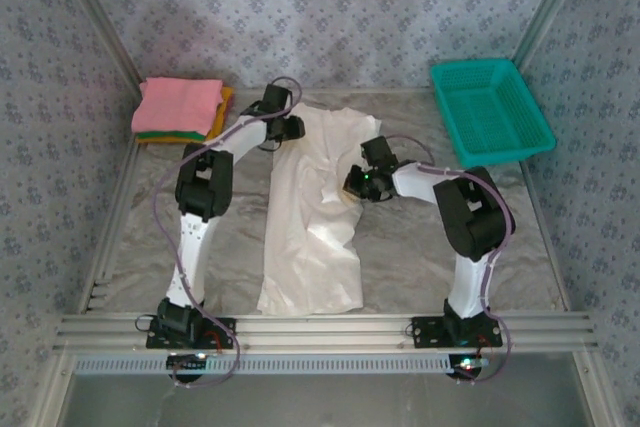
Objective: Fold and stack the t-shirts
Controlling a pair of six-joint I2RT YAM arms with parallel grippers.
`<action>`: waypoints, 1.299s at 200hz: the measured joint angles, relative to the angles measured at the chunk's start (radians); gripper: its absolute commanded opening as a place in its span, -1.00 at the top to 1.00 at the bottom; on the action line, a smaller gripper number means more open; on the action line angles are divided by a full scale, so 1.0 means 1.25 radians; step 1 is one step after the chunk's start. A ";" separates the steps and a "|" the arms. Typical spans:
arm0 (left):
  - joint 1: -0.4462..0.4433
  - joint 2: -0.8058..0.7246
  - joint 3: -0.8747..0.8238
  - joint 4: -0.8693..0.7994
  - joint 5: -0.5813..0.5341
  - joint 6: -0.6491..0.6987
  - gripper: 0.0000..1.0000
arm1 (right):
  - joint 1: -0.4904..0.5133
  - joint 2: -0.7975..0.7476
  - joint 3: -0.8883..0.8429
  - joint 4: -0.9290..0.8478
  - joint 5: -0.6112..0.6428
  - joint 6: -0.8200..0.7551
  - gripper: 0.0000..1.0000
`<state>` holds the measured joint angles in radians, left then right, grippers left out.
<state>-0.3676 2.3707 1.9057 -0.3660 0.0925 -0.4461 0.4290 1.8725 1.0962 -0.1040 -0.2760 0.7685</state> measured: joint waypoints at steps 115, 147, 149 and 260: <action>-0.193 -0.545 -0.650 0.062 -0.120 -0.043 0.15 | -0.126 0.140 0.309 -0.067 -0.125 -0.062 0.20; -0.256 -0.546 -0.781 0.037 -0.121 -0.098 0.16 | -0.127 0.197 0.329 -0.079 -0.149 -0.048 0.16; -0.258 -0.546 -0.788 0.038 -0.125 -0.100 0.16 | -0.126 0.202 0.332 -0.080 -0.151 -0.045 0.16; -0.277 -0.615 -0.894 0.132 -0.157 -0.145 0.18 | -0.105 0.319 0.466 -0.082 -0.183 -0.010 0.80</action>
<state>-0.7139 1.6016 0.7876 -0.2012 -0.1036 -0.6270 0.2974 2.2711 1.6783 -0.2062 -0.5045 0.7555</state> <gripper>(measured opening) 0.413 0.156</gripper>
